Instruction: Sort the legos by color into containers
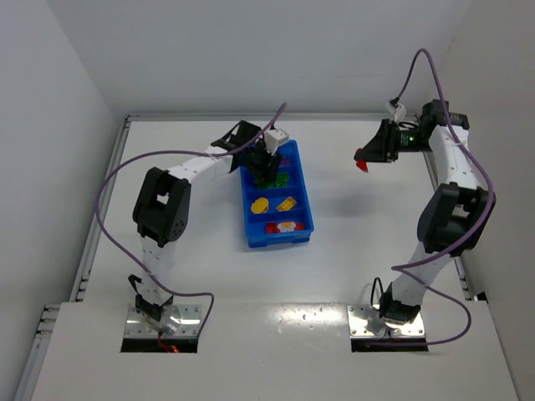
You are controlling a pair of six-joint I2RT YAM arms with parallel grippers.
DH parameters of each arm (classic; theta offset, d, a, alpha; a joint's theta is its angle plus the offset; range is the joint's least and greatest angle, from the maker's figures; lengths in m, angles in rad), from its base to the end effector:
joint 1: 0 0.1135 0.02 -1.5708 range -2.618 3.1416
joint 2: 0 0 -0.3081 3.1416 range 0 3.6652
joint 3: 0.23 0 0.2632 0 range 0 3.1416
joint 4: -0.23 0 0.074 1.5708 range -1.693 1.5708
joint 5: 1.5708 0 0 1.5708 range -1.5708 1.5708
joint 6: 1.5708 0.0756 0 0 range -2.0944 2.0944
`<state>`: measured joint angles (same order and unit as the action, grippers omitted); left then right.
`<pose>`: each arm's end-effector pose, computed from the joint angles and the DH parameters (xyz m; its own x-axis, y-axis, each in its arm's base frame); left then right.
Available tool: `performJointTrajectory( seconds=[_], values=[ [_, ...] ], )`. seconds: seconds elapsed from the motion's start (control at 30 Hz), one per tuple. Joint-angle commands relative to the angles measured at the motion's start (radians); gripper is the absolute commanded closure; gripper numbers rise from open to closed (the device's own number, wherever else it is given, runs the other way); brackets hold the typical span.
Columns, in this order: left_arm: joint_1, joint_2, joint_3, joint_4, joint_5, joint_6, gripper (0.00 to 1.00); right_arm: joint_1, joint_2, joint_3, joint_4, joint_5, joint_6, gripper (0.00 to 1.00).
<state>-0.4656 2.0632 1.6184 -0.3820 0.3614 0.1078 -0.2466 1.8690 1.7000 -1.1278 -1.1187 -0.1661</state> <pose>0.4534 -0.2577 0.2224 -0.5854 0.4068 -0.7013 0.7010 0.6885 -0.1858 0.4066 -0.0322 0.3210 -0.8993 0.1519 -0.4100 -0.2820 0.5153 0.8093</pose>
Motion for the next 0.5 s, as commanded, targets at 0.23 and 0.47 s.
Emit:
performJointTrajectory(
  seconds=[0.23,0.47],
  values=[
    [0.077,-0.086,0.035,0.07,0.144,-0.089,0.22,0.07,-0.041,0.0,-0.009,0.026,-0.065,1.0],
    [0.096,-0.189,0.072,0.161,0.094,-0.209,0.16,0.141,-0.041,0.01,0.002,0.072,-0.075,1.0]
  ],
)
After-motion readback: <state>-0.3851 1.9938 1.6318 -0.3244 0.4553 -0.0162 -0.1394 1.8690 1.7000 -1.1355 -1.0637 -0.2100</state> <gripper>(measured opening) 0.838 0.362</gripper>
